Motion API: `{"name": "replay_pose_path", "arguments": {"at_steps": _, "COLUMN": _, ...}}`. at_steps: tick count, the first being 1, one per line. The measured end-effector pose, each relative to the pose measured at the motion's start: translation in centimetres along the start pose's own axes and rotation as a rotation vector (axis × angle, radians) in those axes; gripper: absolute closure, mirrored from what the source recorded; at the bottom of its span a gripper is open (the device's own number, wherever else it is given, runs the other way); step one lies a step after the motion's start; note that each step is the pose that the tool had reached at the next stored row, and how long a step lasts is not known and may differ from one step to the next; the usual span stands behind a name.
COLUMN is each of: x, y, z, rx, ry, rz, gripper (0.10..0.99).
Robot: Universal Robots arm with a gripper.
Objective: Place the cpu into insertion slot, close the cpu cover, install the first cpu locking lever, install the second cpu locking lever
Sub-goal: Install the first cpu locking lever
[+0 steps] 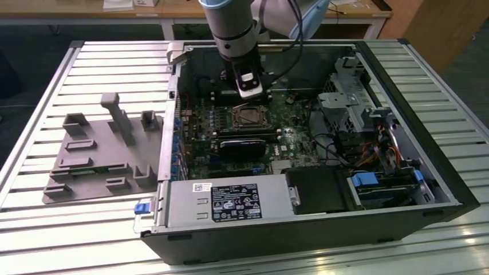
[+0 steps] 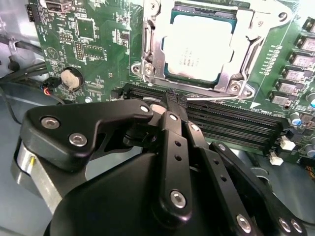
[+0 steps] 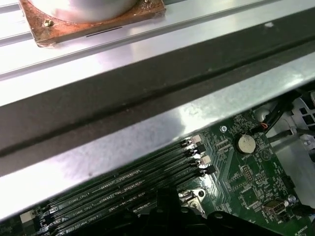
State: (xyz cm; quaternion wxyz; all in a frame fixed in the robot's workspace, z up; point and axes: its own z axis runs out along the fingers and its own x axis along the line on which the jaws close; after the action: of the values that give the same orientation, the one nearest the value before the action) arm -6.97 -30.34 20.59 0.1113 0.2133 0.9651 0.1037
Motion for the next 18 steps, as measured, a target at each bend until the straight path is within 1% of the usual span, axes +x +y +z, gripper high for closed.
{"name": "replay_pose_path", "arguments": {"at_steps": 3, "x": 0.11, "y": 0.17, "z": 0.1, "rx": 0.004, "ry": -0.0027, "rz": 0.002, "gripper": 0.984}}
{"name": "replay_pose_path", "arguments": {"at_steps": 10, "x": 0.32, "y": 0.53, "z": 0.29, "rx": 0.011, "ry": -0.0067, "rz": 0.005, "gripper": 0.984}}
{"name": "replay_pose_path", "arguments": {"at_steps": 18, "x": 0.38, "y": 0.49, "z": 0.56, "rx": 0.018, "ry": -0.0116, "rz": 0.007, "gripper": 0.984}}
